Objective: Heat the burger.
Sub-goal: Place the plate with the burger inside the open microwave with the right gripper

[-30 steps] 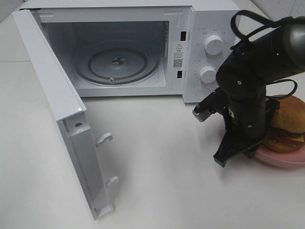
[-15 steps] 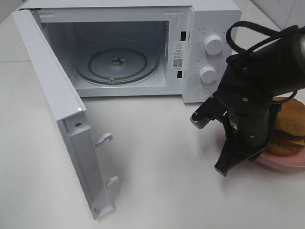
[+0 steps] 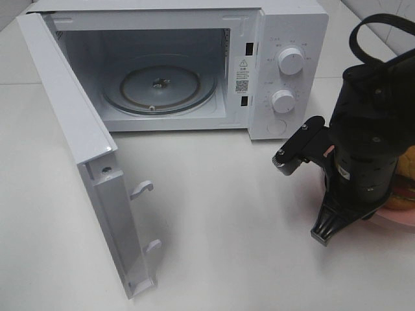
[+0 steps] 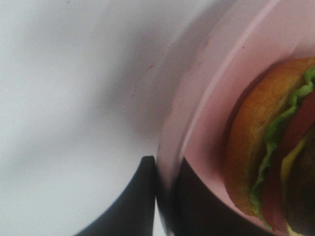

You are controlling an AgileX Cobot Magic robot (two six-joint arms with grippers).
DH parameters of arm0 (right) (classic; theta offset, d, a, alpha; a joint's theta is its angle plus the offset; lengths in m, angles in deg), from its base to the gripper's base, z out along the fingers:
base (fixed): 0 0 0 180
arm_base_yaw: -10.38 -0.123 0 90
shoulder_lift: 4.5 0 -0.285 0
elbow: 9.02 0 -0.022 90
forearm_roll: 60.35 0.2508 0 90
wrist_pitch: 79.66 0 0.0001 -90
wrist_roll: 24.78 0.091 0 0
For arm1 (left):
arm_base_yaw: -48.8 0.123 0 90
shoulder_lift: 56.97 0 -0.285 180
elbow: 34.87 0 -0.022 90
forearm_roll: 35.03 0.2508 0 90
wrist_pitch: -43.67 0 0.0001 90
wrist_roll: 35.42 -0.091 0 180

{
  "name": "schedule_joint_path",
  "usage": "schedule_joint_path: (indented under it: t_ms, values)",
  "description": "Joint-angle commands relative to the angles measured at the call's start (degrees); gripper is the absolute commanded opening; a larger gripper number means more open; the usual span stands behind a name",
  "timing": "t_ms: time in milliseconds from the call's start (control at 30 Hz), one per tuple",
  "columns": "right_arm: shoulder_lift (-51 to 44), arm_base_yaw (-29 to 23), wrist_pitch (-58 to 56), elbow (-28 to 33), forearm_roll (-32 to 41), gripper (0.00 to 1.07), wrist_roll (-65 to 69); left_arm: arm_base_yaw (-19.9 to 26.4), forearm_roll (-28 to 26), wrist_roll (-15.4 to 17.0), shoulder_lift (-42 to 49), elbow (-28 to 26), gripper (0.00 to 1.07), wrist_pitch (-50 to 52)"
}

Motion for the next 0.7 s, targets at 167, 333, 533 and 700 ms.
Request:
schedule_joint_path:
  t_ms: [167,333,533,700]
  values:
    - [-2.58,-6.07,0.92,2.29,-8.02,0.0,0.97,0.0,0.11,0.23,1.03,0.11,0.0,0.46]
    - [-2.98,-9.51,1.89,3.95,-8.37,0.0,0.86,0.0,0.17,0.23,1.03,0.11,0.0,0.46]
    - [-5.79,-14.38,6.82,8.14,-11.17,0.0,0.8,0.0,0.17,0.23,1.03,0.11,0.0,0.46]
    - [-7.79,-17.48,6.42,9.74,-13.69,0.0,0.74,0.0,0.17,0.23,1.03,0.11,0.0,0.46]
